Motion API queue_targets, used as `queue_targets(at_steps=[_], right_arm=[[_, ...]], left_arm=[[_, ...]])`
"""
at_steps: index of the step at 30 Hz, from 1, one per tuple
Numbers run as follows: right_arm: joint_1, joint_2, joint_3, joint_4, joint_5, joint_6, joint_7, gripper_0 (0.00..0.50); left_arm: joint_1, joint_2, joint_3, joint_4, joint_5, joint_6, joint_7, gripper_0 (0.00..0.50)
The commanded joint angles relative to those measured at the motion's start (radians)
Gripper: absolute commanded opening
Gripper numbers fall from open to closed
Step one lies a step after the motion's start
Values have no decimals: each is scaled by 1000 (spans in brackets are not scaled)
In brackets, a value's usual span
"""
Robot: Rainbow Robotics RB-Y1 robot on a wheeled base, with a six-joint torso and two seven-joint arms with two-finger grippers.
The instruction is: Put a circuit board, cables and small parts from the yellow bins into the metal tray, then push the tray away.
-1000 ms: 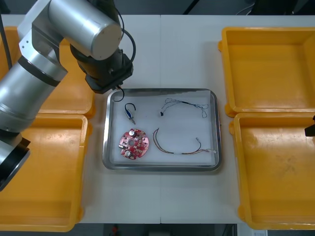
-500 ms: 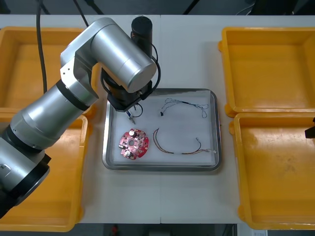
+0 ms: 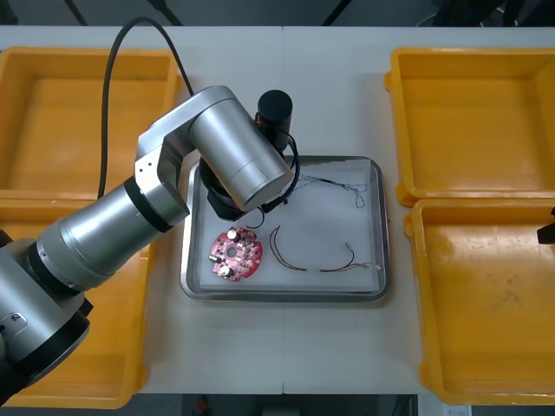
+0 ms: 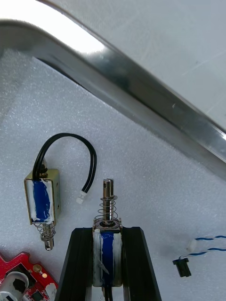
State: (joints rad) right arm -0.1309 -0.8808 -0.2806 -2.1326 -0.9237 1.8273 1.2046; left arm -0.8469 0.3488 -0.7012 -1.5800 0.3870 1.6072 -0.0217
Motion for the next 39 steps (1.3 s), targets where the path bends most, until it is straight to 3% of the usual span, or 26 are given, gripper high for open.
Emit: queue_targets(at_steps=[1, 8, 12, 15, 24, 31, 39], right_arm=[[13, -40, -29, -9, 6, -8, -36, 500], [13, -40, -29, -9, 6, -8, -36, 500], [13, -40, -29, -9, 6, -8, -36, 500], [13, -40, -29, -9, 6, -8, -36, 500], [13, -40, -29, -9, 6, -8, -36, 500], [13, -40, -29, -9, 6, -8, -36, 500], [13, -40, -29, -9, 6, -8, -36, 500]], left_arm=[[8, -24, -24, -34, -11, -15, 46, 0], [8, -24, -24, -34, -17, -36, 52, 47], [8, -22, -24, -34, -25, -41, 52, 175], [8, -16, -24, -34, -28, -50, 52, 354], [6, 1, -24, -35, -34, -56, 52, 500], [-21, 32, -21, -71, -27, -24, 51, 500], [-115, 131, 69, -176, 159, 135, 20, 500]])
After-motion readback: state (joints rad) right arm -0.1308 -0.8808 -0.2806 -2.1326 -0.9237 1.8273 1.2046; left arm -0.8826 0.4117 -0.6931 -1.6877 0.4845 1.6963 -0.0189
